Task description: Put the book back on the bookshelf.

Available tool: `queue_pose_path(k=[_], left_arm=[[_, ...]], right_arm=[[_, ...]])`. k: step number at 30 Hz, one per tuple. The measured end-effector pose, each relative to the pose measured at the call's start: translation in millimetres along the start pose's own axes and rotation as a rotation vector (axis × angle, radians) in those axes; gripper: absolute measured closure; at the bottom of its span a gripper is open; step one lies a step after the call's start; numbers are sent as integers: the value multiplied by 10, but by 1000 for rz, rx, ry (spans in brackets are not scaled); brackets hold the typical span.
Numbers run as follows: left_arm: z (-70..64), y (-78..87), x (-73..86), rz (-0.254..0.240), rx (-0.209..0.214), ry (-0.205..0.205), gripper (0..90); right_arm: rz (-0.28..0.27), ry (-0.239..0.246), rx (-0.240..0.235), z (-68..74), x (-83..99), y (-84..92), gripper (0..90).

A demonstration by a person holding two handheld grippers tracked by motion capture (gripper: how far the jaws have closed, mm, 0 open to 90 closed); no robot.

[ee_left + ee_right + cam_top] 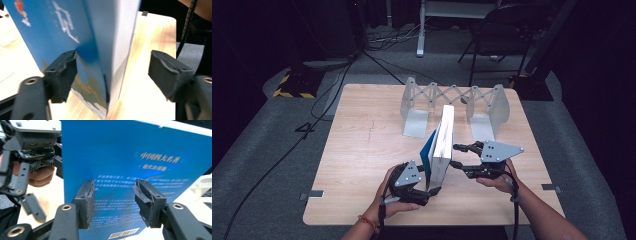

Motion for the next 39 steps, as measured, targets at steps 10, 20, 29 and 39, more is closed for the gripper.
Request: queue_pose_path(k=[10,20,29,39], left_arm=[[-44,-242,-99,-54,-286,40,160],[29,-179,-69,-88,-314,85,422],[192,73,41,-105,-170,134,593],[120,293,132,-65,15,58,598]], right_arm=[[9,-7,17,73,28,-149,449],[23,-51,66,-33,136,-211,445],[86,-77,100,-341,421,-16,420],[134,-100,56,-435,646,71,356]])
Point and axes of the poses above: each handheld gripper's, and its own axes: y roughly backward along the jaws, x roughly out of its underside, z roughly to its left, the point moved 4 cm from there along -y, roughly forward along the jaws, and after that the axes turned 9 degrees about x, right-handed, at the moved point
